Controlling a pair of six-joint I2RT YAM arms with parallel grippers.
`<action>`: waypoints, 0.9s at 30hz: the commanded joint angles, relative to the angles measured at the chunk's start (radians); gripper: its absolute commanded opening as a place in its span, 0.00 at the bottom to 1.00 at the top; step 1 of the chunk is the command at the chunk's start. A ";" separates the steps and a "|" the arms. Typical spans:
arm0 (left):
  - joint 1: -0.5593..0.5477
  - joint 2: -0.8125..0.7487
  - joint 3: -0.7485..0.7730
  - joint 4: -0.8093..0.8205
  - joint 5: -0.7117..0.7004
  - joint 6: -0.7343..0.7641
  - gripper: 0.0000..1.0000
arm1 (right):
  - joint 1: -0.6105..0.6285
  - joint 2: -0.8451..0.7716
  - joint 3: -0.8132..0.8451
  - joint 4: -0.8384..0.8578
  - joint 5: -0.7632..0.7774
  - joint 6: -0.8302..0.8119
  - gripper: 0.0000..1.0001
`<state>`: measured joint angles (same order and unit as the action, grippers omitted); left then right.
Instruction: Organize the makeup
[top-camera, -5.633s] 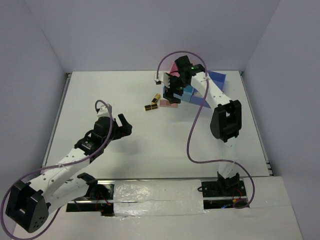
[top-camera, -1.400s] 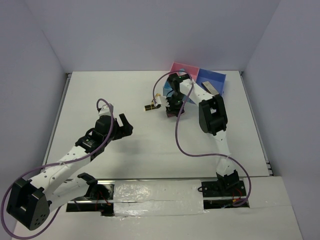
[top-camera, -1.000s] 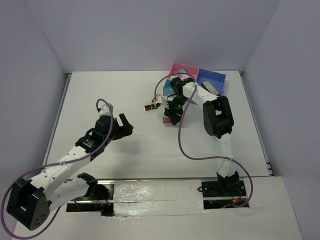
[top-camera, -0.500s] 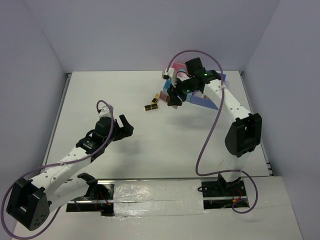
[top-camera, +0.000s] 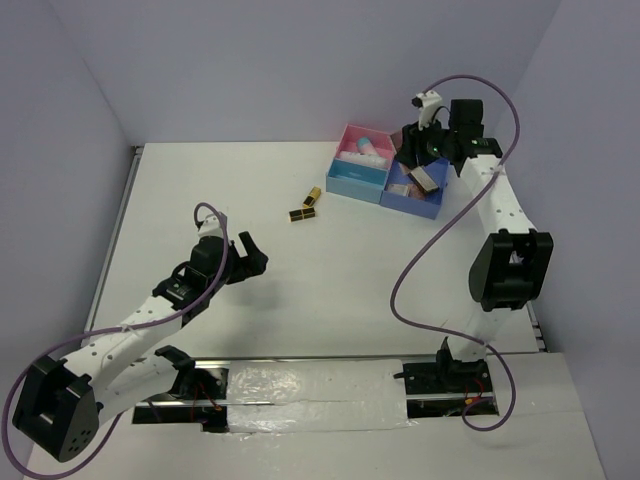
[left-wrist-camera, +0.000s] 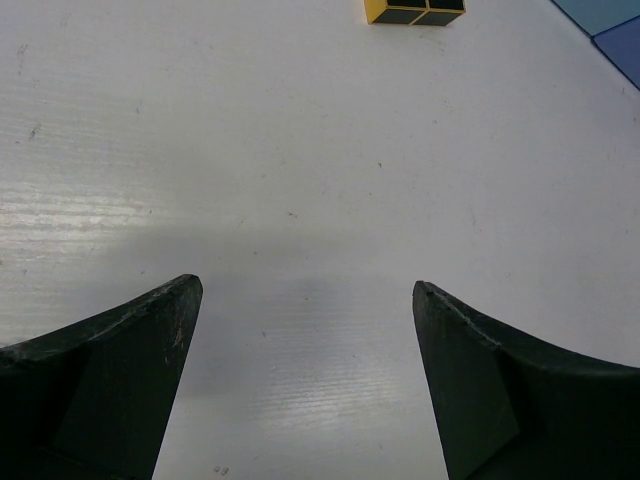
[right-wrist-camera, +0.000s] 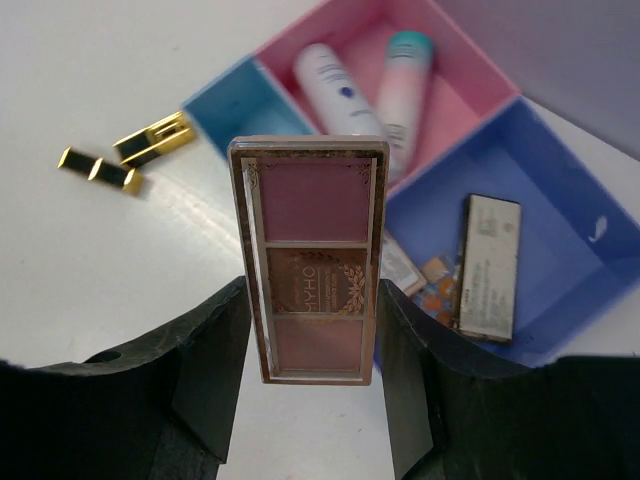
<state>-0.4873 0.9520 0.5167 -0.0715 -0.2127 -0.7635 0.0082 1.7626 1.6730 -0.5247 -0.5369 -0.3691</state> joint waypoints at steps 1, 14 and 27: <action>0.006 -0.015 -0.004 0.052 0.007 0.000 0.99 | -0.039 0.034 0.004 0.140 0.115 0.166 0.23; 0.006 -0.015 0.005 0.039 0.013 -0.003 0.99 | -0.071 0.182 0.008 0.223 0.311 0.368 0.41; 0.006 0.014 0.043 0.030 0.035 0.019 0.99 | -0.093 0.293 0.080 0.150 0.275 0.427 0.71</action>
<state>-0.4873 0.9573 0.5179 -0.0677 -0.1978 -0.7612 -0.0685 2.0571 1.6848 -0.3756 -0.2489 0.0364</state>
